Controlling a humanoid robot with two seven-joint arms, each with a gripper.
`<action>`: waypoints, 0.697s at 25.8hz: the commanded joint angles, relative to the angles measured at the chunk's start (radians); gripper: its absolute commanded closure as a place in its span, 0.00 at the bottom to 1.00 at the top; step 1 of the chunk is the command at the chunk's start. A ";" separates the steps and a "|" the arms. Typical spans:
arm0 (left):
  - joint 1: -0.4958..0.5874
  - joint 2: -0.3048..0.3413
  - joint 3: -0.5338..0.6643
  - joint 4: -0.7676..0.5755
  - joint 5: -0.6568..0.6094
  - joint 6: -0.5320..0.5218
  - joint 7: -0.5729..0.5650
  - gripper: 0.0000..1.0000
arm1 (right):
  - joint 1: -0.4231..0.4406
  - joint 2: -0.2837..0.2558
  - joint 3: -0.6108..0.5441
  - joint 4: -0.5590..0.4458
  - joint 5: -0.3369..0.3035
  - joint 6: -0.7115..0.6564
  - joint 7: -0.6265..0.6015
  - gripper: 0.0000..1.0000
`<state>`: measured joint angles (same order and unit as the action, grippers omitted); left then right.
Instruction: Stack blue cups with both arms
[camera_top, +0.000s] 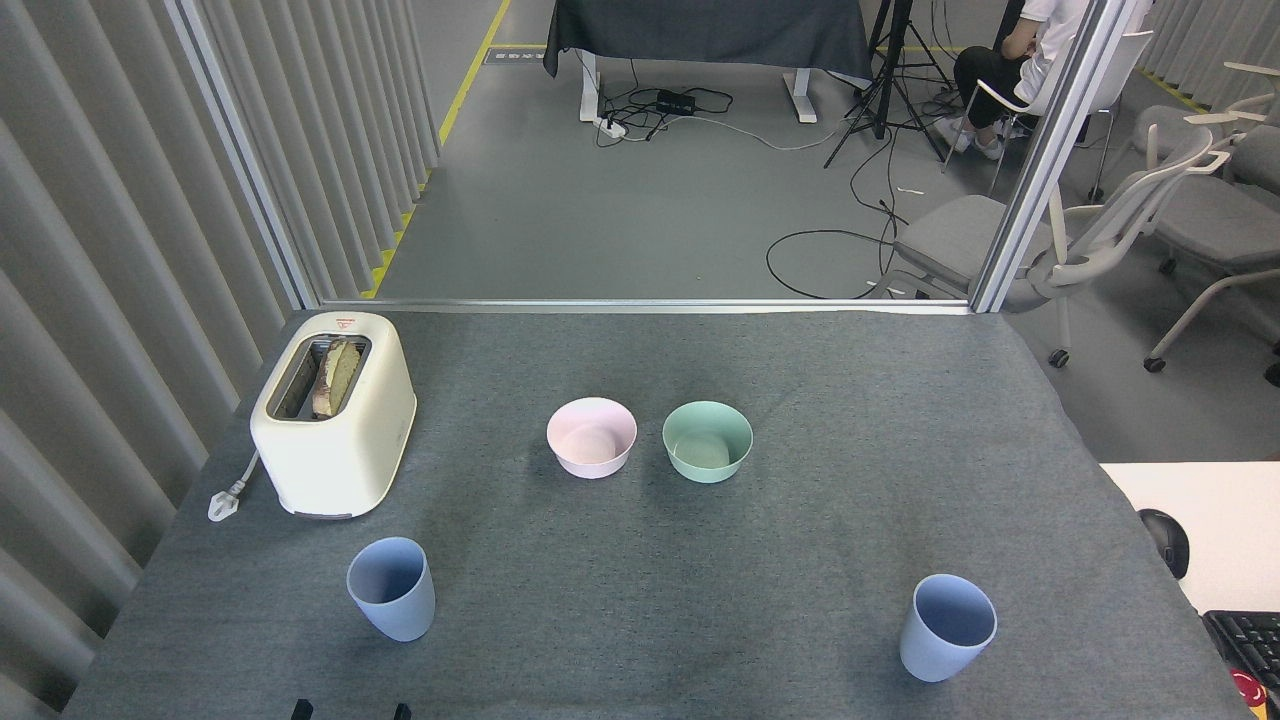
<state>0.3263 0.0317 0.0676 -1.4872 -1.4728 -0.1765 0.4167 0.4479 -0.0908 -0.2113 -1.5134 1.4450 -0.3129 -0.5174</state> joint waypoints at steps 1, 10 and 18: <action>-0.067 -0.009 -0.006 0.064 -0.006 0.037 -0.007 0.00 | 0.000 0.000 0.000 0.002 0.000 0.000 0.000 0.00; -0.220 0.005 -0.026 0.199 -0.018 0.063 -0.012 0.01 | 0.003 0.000 0.000 0.005 0.002 0.002 0.000 0.00; -0.288 0.004 -0.032 0.272 -0.018 0.063 -0.013 0.01 | 0.005 0.000 0.001 0.007 0.003 0.002 0.000 0.00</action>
<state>0.0609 0.0365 0.0371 -1.2382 -1.4910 -0.1131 0.4047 0.4525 -0.0916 -0.2115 -1.5073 1.4474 -0.3116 -0.5204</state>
